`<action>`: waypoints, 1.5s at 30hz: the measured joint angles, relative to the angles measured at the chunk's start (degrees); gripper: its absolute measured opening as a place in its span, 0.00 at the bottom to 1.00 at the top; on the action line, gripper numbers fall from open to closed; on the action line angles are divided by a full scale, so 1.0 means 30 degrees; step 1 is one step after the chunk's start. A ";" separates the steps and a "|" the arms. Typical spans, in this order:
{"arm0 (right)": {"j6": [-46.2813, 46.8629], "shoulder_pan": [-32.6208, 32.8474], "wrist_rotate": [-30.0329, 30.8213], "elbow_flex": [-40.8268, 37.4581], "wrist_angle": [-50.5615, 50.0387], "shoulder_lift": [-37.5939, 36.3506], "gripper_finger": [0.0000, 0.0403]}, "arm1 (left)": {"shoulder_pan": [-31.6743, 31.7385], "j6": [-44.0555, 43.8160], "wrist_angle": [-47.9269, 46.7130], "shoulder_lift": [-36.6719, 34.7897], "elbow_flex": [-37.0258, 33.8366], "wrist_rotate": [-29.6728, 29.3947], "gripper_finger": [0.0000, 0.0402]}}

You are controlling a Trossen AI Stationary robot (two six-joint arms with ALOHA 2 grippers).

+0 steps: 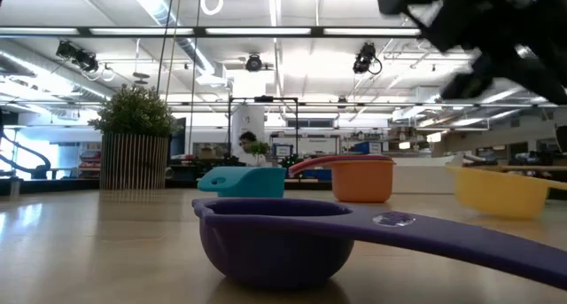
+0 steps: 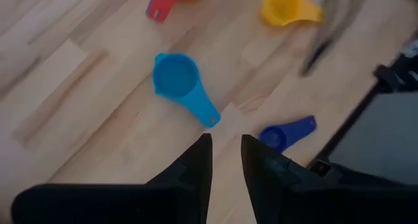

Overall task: Nest measuring cups in basket
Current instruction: Stack the light blue measuring cup on top of the red measuring cup

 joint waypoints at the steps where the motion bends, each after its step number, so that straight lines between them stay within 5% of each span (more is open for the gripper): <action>1: -0.0232 -0.0007 0.0654 0.0835 -0.0862 -0.0086 0.15 | -0.0094 -0.0299 -0.0007 0.0000 -0.0364 0.0000 0.22; 10: 0.0288 0.0012 0.4689 0.8258 -0.3521 -0.1776 0.15 | -0.1122 -0.5011 0.0361 0.0000 -0.3740 -0.0572 0.22; 16: 0.1464 0.0211 0.6741 1.1007 -0.3532 -0.3021 0.15 | -0.1417 -0.6862 0.2238 0.0000 -0.7019 -0.0573 0.22; 22: 0.1947 0.0211 0.7006 1.1549 -0.3524 -0.4120 0.15 | -0.1279 -0.6867 0.6724 0.0000 -0.9928 -0.0400 0.21; 30: 0.1948 0.0211 0.7628 1.1556 -0.3557 -0.4841 0.15 | -0.0638 -0.5927 0.9208 0.0007 -1.1474 -0.0376 0.02; 45: 0.1222 0.0210 0.7615 1.1556 -0.3669 -0.4849 0.15 | 0.2558 -0.0742 1.2618 0.0451 -1.1485 0.0765 0.23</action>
